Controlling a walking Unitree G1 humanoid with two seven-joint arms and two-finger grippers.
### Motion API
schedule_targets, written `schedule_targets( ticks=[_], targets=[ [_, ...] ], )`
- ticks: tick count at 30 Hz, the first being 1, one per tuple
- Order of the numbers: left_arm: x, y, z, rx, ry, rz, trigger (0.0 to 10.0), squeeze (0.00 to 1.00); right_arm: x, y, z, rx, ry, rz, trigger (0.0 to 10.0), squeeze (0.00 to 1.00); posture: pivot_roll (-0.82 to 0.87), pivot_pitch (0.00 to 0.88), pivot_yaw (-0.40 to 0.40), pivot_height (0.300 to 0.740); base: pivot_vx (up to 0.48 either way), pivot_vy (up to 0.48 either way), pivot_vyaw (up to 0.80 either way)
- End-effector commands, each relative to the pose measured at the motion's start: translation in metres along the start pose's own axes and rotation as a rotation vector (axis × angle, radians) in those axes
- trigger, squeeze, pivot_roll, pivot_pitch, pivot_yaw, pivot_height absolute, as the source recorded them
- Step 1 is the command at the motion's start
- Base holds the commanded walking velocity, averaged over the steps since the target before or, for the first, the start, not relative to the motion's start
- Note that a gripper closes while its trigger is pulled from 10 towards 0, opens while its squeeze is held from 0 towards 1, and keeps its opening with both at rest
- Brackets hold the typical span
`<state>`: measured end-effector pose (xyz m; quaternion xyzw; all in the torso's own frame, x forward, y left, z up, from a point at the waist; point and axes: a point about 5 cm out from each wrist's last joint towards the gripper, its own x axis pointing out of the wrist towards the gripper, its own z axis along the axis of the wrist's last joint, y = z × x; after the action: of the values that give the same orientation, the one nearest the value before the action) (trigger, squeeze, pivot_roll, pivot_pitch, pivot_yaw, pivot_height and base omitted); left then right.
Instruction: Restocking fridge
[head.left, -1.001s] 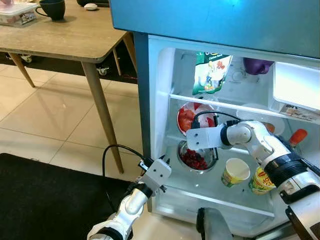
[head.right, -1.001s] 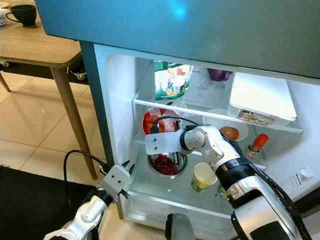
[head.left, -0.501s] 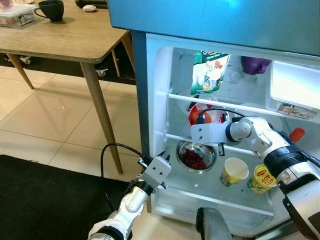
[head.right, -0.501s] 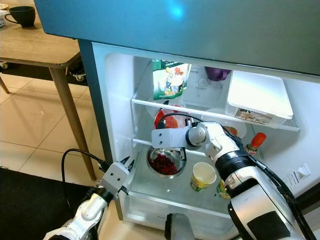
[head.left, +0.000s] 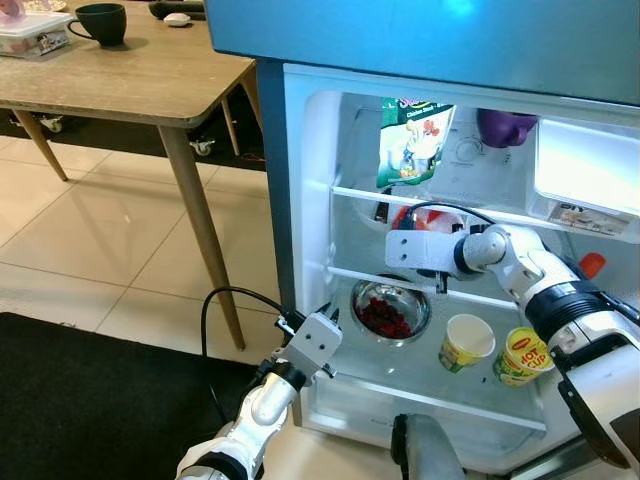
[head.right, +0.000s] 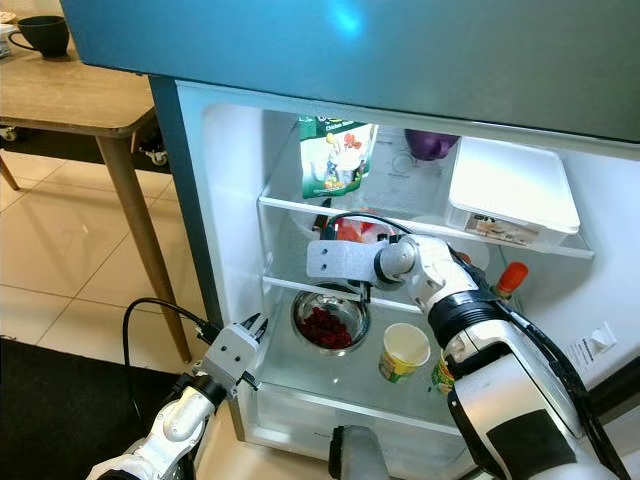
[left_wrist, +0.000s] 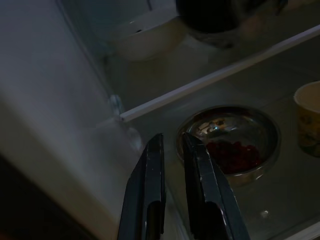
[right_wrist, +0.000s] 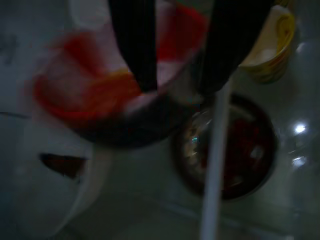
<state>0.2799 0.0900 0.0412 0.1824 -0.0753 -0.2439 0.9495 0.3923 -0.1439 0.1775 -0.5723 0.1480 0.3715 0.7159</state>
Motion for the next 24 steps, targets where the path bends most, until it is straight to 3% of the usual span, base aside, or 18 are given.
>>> schedule_targets(
  ticks=[1,2,4,5,6,18,20,24],
  targets=[
    [0.001,-0.005,0.004,-0.004,-0.025,-0.011,10.0,0.00,-0.002,-0.007,0.002,0.012,-0.016,-0.041,10.0,0.78,-0.09,0.011,-0.081,0.547,0.000,0.000,0.00],
    [0.001,-0.005,0.004,-0.003,-0.026,-0.011,10.0,0.00,-0.002,-0.008,0.003,0.011,-0.019,-0.055,10.0,0.69,-0.09,0.011,-0.081,0.547,0.000,0.000,0.00],
    [0.001,-0.005,0.004,-0.003,-0.027,-0.011,10.0,0.00,-0.002,-0.010,0.003,0.010,-0.019,-0.068,10.0,0.65,-0.09,0.011,-0.081,0.547,0.000,0.000,0.00],
    [0.001,-0.005,0.004,-0.002,-0.027,-0.012,10.0,0.00,-0.003,-0.011,0.003,0.008,-0.020,-0.080,10.0,0.26,-0.09,0.012,-0.076,0.547,0.000,0.000,0.00],
    [0.001,-0.005,0.004,-0.001,-0.028,-0.013,10.0,0.00,-0.003,-0.013,0.003,0.005,-0.020,-0.090,10.0,0.00,-0.09,0.012,-0.076,0.547,0.000,0.000,0.00],
    [0.001,-0.005,0.004,0.002,-0.031,-0.018,10.0,0.00,-0.007,-0.016,0.010,-0.001,-0.112,-0.110,10.0,0.00,-0.09,0.011,-0.073,0.547,0.000,0.000,0.00],
    [0.002,-0.005,0.005,0.002,-0.032,-0.019,10.0,0.00,-0.014,-0.014,0.017,0.017,-0.244,-0.068,10.0,0.00,-0.09,0.011,-0.073,0.547,0.000,0.000,0.00],
    [0.002,-0.005,0.005,0.001,-0.033,-0.018,10.0,0.00,-0.022,-0.012,0.023,0.034,-0.364,-0.039,10.0,0.00,-0.09,0.009,-0.072,0.547,0.000,0.000,0.00]
  ],
)
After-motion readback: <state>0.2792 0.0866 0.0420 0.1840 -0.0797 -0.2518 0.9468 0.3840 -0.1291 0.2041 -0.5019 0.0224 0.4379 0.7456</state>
